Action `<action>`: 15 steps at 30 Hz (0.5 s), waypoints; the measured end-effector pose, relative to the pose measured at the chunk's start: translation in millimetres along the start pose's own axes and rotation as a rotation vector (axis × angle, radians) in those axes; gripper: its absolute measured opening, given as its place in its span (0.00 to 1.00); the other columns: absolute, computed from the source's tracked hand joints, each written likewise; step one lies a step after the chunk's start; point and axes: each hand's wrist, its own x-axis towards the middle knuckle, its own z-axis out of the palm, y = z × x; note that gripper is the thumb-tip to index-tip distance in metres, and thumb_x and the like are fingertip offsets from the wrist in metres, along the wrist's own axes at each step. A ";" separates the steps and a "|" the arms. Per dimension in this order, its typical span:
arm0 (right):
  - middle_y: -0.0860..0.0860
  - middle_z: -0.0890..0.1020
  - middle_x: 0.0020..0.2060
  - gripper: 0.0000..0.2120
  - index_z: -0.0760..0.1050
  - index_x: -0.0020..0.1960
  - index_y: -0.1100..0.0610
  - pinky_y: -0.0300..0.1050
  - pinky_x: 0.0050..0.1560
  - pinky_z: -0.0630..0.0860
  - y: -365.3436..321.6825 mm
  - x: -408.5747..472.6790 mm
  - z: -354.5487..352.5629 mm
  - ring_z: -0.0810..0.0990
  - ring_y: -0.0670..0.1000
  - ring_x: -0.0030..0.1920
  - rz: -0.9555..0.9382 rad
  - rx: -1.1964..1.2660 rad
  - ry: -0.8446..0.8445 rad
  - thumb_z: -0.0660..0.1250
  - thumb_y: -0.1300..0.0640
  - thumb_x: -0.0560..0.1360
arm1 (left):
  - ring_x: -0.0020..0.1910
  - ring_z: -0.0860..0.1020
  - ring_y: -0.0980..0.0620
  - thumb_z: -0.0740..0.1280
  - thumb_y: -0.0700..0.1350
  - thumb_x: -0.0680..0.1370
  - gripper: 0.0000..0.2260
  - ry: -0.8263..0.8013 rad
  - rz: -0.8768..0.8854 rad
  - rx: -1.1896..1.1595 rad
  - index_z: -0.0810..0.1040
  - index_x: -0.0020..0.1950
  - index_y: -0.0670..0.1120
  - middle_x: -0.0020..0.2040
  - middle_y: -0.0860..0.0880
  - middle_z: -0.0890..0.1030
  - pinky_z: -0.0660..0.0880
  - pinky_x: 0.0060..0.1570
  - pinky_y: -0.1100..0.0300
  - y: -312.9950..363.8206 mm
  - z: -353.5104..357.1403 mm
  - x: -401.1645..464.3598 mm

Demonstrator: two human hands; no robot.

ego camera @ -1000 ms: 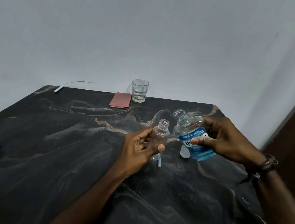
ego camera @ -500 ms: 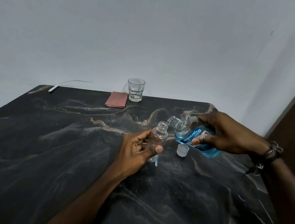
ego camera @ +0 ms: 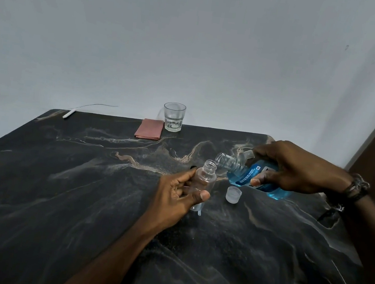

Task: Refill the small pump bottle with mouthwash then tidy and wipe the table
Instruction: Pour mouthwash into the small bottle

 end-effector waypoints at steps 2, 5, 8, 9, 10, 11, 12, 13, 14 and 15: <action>0.46 0.83 0.39 0.11 0.79 0.49 0.49 0.36 0.34 0.71 -1.1 1.4 -2.6 0.78 0.48 0.36 -0.025 -0.013 0.000 0.74 0.47 0.71 | 0.55 0.84 0.51 0.75 0.44 0.71 0.18 0.001 -0.001 -0.003 0.80 0.60 0.55 0.56 0.51 0.85 0.79 0.52 0.64 -1.4 -0.1 0.4; 0.44 0.84 0.39 0.10 0.80 0.50 0.47 0.35 0.33 0.70 -3.9 3.7 -6.9 0.78 0.48 0.36 -0.048 -0.014 -0.017 0.75 0.48 0.70 | 0.56 0.83 0.51 0.75 0.39 0.73 0.19 -0.007 -0.012 -0.005 0.80 0.62 0.53 0.56 0.51 0.85 0.79 0.52 0.63 -3.3 -0.7 0.8; 0.48 0.84 0.41 0.13 0.80 0.52 0.51 0.47 0.37 0.75 -5.1 6.5 -10.8 0.80 0.50 0.38 -0.035 -0.066 -0.041 0.74 0.46 0.71 | 0.56 0.84 0.52 0.74 0.37 0.73 0.20 0.002 -0.012 -0.005 0.79 0.61 0.53 0.56 0.52 0.85 0.78 0.52 0.64 -3.1 -1.0 0.8; 0.48 0.84 0.42 0.14 0.80 0.52 0.52 0.49 0.38 0.75 -5.8 7.3 -12.0 0.80 0.51 0.38 -0.036 -0.086 -0.047 0.74 0.46 0.71 | 0.55 0.84 0.52 0.74 0.37 0.73 0.20 0.004 -0.010 -0.006 0.80 0.61 0.54 0.56 0.52 0.85 0.78 0.52 0.65 -2.4 -1.0 0.8; 0.48 0.84 0.41 0.14 0.80 0.52 0.52 0.49 0.38 0.75 -6.5 8.1 -12.9 0.79 0.50 0.37 -0.036 -0.096 -0.052 0.74 0.46 0.71 | 0.55 0.84 0.52 0.74 0.36 0.73 0.20 0.006 -0.010 -0.007 0.80 0.61 0.54 0.56 0.52 0.85 0.78 0.52 0.65 -1.7 -0.9 0.7; 0.48 0.84 0.41 0.14 0.80 0.51 0.52 0.49 0.37 0.75 -7.3 8.5 -13.7 0.79 0.49 0.37 -0.035 -0.101 -0.057 0.74 0.46 0.71 | 0.55 0.84 0.52 0.74 0.36 0.73 0.20 0.006 -0.008 -0.006 0.80 0.60 0.55 0.56 0.53 0.85 0.78 0.52 0.65 -1.4 -1.1 0.6; 0.47 0.83 0.39 0.13 0.80 0.51 0.52 0.47 0.35 0.74 -7.9 9.1 -14.3 0.78 0.48 0.35 -0.034 -0.102 -0.060 0.74 0.46 0.70 | 0.55 0.84 0.53 0.74 0.37 0.73 0.20 0.004 -0.006 -0.003 0.80 0.60 0.56 0.56 0.54 0.85 0.78 0.52 0.65 -1.3 -1.2 0.6; 0.46 0.82 0.38 0.12 0.80 0.50 0.51 0.45 0.34 0.73 -8.1 9.5 -14.8 0.77 0.47 0.34 -0.030 -0.101 -0.063 0.74 0.46 0.70 | 0.56 0.83 0.53 0.74 0.37 0.73 0.20 -0.001 -0.004 0.000 0.80 0.60 0.56 0.56 0.54 0.85 0.78 0.52 0.66 -1.2 -1.1 0.3; 0.45 0.82 0.37 0.11 0.79 0.48 0.50 0.43 0.32 0.71 -8.1 9.9 -15.2 0.76 0.46 0.33 -0.027 -0.101 -0.065 0.74 0.46 0.70 | 0.56 0.83 0.53 0.74 0.37 0.73 0.20 -0.002 -0.004 0.001 0.80 0.60 0.56 0.56 0.54 0.85 0.78 0.52 0.65 -1.2 -1.1 0.4; 0.44 0.81 0.35 0.10 0.79 0.47 0.49 0.41 0.32 0.70 -8.2 10.5 -15.5 0.75 0.46 0.32 -0.024 -0.104 -0.068 0.75 0.46 0.70 | 0.56 0.83 0.53 0.74 0.38 0.73 0.19 -0.002 -0.003 0.002 0.80 0.60 0.56 0.56 0.53 0.85 0.78 0.52 0.65 -1.6 -1.0 0.5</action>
